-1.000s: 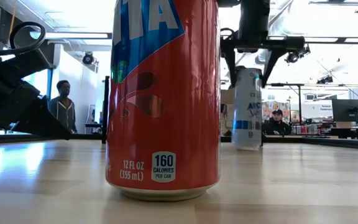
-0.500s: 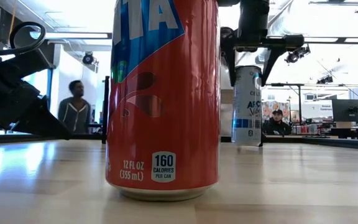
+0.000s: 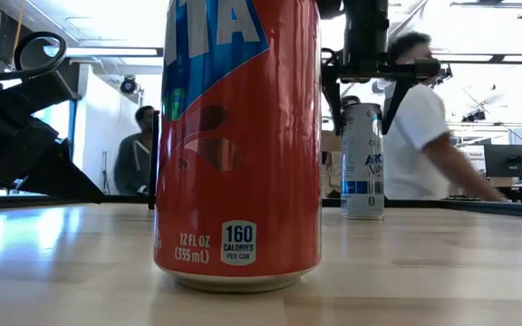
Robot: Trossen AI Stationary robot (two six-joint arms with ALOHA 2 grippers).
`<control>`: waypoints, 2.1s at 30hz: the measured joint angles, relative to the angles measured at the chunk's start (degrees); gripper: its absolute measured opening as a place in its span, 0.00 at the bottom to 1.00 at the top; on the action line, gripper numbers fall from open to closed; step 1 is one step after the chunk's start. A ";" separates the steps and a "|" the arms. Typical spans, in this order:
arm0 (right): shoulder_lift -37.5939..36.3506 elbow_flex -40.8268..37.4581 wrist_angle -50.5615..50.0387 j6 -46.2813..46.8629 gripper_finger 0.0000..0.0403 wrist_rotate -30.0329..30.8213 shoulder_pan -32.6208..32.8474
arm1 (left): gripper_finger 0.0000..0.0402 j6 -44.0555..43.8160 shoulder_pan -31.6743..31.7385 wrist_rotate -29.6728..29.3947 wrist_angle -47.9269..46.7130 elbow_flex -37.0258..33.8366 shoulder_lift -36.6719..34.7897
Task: Place canned beverage on shelf
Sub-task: Put the white and blue soda can on the shelf
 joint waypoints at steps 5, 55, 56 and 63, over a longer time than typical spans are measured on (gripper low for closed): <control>0.02 0.00 1.08 -2.99 0.72 0.68 0.00 | 1.00 0.00 0.02 0.02 0.09 0.00 0.00; 3.15 -17.13 3.98 14.71 0.99 53.43 31.54 | 1.00 -0.04 0.00 0.00 0.59 0.00 0.00; 3.15 -18.71 5.09 14.70 0.99 55.56 31.95 | 1.00 -0.02 0.00 0.02 0.61 0.00 0.00; 3.15 -28.73 15.02 14.68 0.99 64.12 34.14 | 1.00 -0.04 0.02 0.00 0.61 0.00 0.00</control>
